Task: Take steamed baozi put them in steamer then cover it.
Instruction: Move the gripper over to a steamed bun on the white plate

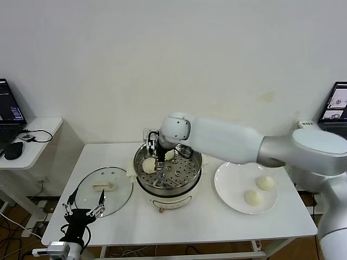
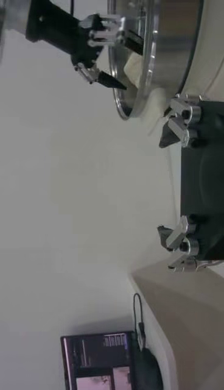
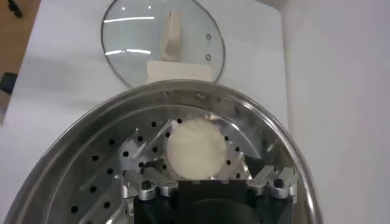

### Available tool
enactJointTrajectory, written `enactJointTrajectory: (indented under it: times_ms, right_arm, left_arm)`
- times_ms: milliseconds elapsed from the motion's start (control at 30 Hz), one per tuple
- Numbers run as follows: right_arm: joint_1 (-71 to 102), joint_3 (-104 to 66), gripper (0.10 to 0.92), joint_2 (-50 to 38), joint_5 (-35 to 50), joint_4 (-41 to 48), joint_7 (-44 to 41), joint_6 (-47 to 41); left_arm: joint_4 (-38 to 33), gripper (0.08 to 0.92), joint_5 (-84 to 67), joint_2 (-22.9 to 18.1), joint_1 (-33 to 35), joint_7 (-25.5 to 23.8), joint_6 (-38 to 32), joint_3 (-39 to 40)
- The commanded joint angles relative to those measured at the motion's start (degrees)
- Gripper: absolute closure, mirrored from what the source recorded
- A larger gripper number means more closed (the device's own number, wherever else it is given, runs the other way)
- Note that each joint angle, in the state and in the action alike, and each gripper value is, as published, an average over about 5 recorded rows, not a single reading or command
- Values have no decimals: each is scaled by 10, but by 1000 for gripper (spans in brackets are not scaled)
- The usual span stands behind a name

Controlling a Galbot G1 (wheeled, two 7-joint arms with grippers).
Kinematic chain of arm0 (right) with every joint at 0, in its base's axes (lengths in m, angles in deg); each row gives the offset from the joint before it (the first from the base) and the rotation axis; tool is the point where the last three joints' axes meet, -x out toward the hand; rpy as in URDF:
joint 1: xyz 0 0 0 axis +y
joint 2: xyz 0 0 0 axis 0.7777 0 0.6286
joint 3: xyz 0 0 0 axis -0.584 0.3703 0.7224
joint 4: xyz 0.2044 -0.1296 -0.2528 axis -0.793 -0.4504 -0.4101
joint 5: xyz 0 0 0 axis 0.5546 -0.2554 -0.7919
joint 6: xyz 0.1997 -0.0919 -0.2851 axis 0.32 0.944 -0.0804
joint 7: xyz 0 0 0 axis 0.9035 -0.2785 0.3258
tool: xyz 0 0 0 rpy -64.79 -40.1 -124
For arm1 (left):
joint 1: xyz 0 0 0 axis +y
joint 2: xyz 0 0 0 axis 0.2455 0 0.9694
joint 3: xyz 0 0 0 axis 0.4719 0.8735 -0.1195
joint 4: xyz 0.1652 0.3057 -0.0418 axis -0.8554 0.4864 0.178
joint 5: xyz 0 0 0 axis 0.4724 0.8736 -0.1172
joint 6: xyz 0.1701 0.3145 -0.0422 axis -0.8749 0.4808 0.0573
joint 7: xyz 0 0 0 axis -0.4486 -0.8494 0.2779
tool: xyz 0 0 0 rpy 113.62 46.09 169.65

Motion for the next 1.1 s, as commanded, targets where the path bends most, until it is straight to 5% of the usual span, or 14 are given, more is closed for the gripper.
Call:
enactJointTrajectory:
  times_ms: [33, 500, 1100]
  right_arm:
    - [-105, 22, 203, -193, -53, -120, -130, 76]
    - [-20, 5, 203, -464, -221, -220, -183, 166]
    - [385, -267, 203, -502, -356, -161, -151, 202]
  left_arm:
    - [-3, 177, -1, 4, 0, 0, 1, 0]
    - [-2, 177, 6, 10, 2, -1, 2, 9]
    - [9, 177, 15, 3, 7, -1, 3, 3]
